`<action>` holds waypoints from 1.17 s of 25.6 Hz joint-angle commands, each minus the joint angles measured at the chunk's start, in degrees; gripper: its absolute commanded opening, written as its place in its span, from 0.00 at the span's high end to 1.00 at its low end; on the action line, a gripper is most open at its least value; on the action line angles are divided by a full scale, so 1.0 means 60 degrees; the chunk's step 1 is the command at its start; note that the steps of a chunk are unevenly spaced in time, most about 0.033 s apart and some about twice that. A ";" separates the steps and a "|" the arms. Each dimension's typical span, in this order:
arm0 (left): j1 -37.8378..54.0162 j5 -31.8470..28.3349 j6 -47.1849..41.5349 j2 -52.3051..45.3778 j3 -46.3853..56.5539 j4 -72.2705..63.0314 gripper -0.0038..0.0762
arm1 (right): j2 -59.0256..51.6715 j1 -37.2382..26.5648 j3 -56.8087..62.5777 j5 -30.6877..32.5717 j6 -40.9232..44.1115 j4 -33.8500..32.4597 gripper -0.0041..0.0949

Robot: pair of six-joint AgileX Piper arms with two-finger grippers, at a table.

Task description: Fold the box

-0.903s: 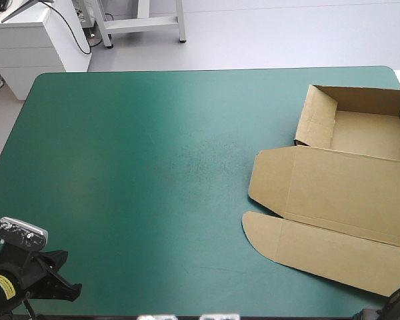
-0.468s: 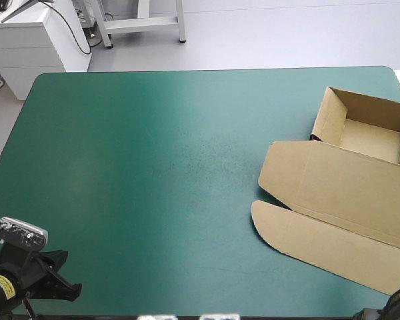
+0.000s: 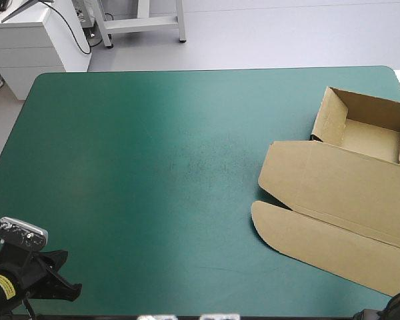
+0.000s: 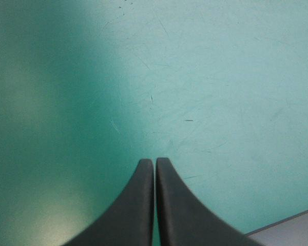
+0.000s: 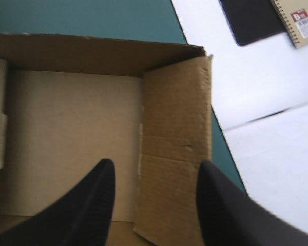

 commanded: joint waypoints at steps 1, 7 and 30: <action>-0.0043 0.0008 0.0020 0.0087 -0.0207 -0.0026 0.96 | -0.0947 -0.0073 -0.0343 0.0003 -0.0230 0.1065 0.72; -0.0043 0.0027 0.0020 0.0087 -0.0207 -0.0053 0.96 | -0.1444 0.0224 -0.0233 0.0003 -0.0851 0.2625 0.97; -0.0043 -0.1568 -0.0305 0.0577 0.0600 -0.0566 0.96 | -0.8087 0.5990 0.7071 -0.1847 -0.1798 0.1739 0.97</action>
